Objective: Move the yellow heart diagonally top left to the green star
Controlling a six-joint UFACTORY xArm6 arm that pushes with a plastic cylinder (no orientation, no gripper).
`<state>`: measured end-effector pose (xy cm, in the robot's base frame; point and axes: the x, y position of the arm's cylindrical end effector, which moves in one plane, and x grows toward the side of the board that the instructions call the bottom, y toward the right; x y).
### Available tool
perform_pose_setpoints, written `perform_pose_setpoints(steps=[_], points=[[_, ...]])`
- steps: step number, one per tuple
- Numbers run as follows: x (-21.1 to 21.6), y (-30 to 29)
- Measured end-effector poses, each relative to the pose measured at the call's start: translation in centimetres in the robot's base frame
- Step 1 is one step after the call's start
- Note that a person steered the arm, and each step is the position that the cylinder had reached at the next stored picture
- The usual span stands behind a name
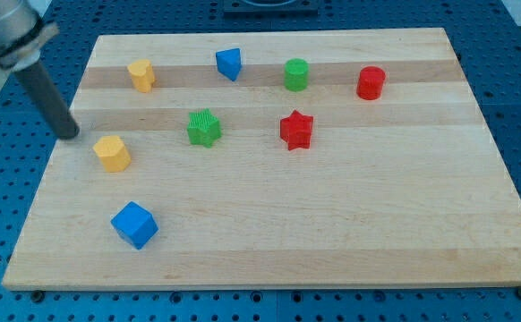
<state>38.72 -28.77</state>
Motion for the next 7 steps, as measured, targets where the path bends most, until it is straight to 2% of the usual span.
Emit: perform_pose_setpoints(steps=[1, 2, 3, 4, 5, 6, 7], points=[[-6.9, 0.3], [-12.6, 3.4], [-12.5, 10.9], [-11.1, 10.7], [-14.0, 9.1], [-11.0, 5.8], [-10.6, 7.6]])
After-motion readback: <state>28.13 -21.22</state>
